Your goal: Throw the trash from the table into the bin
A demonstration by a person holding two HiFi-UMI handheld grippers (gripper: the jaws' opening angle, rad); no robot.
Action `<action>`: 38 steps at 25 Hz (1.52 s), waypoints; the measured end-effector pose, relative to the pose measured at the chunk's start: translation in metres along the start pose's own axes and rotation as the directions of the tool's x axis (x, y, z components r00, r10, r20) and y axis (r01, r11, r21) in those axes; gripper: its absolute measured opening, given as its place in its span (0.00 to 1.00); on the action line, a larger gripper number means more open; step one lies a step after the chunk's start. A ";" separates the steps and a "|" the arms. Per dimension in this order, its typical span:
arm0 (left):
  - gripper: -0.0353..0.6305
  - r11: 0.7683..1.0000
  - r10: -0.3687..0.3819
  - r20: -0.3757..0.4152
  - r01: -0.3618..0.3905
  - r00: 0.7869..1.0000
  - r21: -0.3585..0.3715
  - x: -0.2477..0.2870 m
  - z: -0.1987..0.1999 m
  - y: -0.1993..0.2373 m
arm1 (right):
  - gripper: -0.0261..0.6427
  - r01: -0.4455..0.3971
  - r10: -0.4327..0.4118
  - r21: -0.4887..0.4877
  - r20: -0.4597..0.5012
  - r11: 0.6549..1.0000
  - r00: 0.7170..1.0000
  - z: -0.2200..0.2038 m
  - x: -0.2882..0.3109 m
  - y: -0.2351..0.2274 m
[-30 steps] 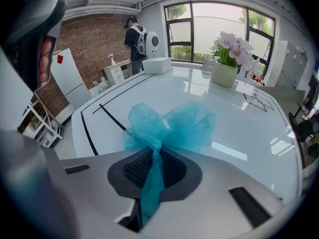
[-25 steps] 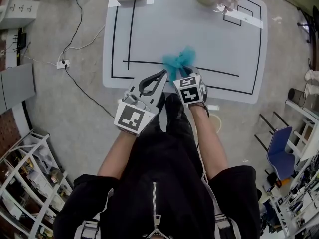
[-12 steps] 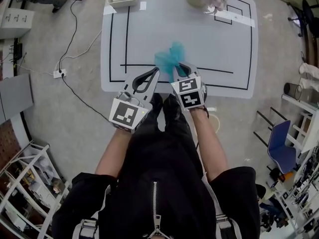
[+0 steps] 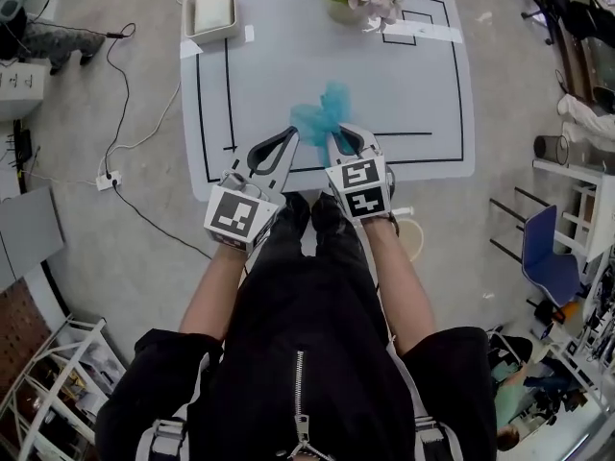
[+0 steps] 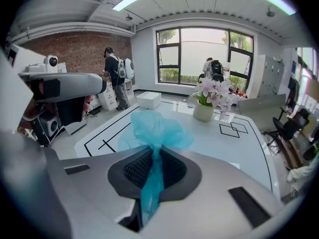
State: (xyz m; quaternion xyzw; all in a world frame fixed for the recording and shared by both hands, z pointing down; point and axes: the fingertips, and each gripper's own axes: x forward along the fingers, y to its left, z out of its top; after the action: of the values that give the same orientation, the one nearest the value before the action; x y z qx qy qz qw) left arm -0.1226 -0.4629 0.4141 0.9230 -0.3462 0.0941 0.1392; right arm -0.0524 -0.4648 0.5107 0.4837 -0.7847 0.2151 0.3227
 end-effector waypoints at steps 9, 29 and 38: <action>0.06 0.989 -0.148 -0.004 0.148 0.989 0.021 0.022 0.003 -0.023 | 0.07 0.099 -0.100 0.077 0.022 0.992 0.995 -0.001 -0.016 -0.022; 0.06 0.939 -0.321 -0.045 0.324 0.946 0.117 0.037 -0.021 -0.139 | 0.07 0.243 -0.251 0.177 0.022 0.954 0.968 -0.094 -0.110 -0.053; 0.06 0.887 -0.427 -0.081 0.434 0.901 0.159 0.011 -0.045 -0.250 | 0.07 0.343 -0.363 0.276 0.023 0.898 0.932 -0.179 -0.204 -0.059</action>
State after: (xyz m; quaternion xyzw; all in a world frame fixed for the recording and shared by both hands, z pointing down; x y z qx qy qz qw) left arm 0.0485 -0.2752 0.4114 0.9830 -0.1203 0.1109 0.0836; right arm 0.1204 -0.2479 0.4911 0.6646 -0.6591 0.2388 0.2586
